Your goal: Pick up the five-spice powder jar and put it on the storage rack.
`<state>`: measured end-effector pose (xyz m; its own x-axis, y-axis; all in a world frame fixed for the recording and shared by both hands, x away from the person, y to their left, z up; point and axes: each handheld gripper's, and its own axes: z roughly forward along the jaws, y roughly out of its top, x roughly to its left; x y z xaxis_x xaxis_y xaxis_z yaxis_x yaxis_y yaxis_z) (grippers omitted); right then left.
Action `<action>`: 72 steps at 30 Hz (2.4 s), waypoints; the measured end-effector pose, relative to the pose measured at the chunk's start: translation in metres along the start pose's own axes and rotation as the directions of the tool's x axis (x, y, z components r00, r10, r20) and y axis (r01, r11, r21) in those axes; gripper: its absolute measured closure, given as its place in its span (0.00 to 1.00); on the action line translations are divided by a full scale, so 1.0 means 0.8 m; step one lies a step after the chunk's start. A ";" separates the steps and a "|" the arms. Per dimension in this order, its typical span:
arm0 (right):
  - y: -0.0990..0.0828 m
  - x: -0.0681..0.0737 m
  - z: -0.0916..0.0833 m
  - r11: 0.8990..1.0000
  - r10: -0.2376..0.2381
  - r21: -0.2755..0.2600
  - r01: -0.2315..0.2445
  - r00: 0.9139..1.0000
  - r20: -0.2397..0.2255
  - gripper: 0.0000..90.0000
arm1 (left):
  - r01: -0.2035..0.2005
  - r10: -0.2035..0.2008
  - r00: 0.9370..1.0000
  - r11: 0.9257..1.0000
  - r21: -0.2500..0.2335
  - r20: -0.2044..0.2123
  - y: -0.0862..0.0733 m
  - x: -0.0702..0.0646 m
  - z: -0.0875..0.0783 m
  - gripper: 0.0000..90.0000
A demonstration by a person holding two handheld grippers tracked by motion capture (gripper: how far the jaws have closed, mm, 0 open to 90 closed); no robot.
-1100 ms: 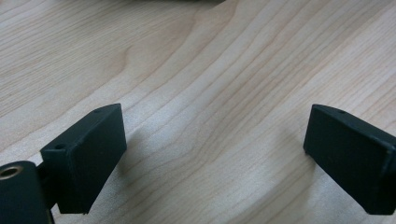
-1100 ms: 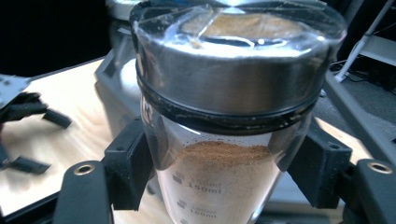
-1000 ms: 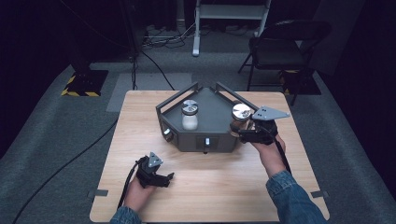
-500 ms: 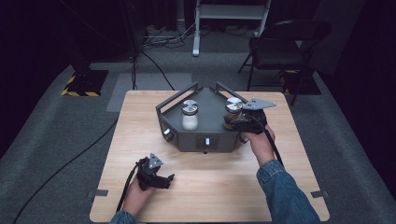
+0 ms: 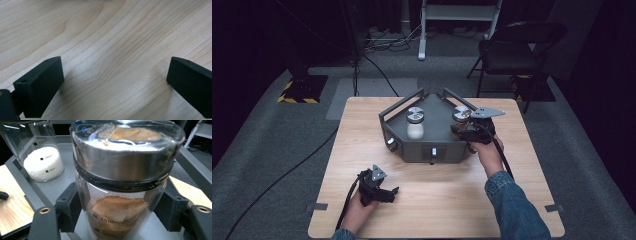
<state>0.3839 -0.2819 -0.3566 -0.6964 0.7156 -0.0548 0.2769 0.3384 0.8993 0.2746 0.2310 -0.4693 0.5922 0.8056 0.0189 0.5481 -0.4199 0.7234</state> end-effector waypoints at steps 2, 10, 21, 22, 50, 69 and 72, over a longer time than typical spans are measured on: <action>-0.001 0.000 0.001 1.000 0.001 -0.005 -0.001 1.000 0.001 0.33 | 0.000 0.000 1.000 1.000 0.000 0.000 0.000 0.000 0.000 0.01; -0.003 0.004 0.005 1.000 0.012 -0.014 -0.012 1.000 0.007 0.32 | 0.000 0.000 1.000 1.000 0.000 0.000 0.000 0.000 0.000 0.01; -0.004 0.006 -0.008 1.000 0.030 -0.004 -0.030 1.000 0.000 0.07 | 0.000 0.000 1.000 1.000 0.001 0.000 0.000 0.000 0.000 0.01; -0.006 0.007 -0.012 0.999 0.034 -0.008 -0.034 0.999 0.001 0.06 | 0.000 0.000 1.000 1.000 0.001 -0.001 0.000 0.000 0.000 0.01; -0.122 0.051 -0.058 0.990 -0.037 0.137 0.044 0.998 -0.057 0.06 | 0.009 -0.009 1.000 1.000 0.002 -0.008 0.001 -0.004 0.001 0.01; -0.157 0.064 -0.029 0.958 -0.022 0.286 0.034 0.999 -0.046 0.04 | 0.008 -0.008 1.000 1.000 0.003 -0.007 0.001 -0.006 0.000 0.00; -0.158 0.064 -0.029 0.958 -0.019 0.286 0.031 0.999 -0.044 0.04 | 0.008 -0.008 1.000 1.000 0.002 -0.007 0.001 -0.006 0.000 0.01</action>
<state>0.2982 -0.3019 -0.4628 -0.7303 0.6811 -0.0530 0.4328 0.5213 0.7355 0.2723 0.2270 -0.4691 0.5838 0.8117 0.0184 0.5540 -0.4148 0.7218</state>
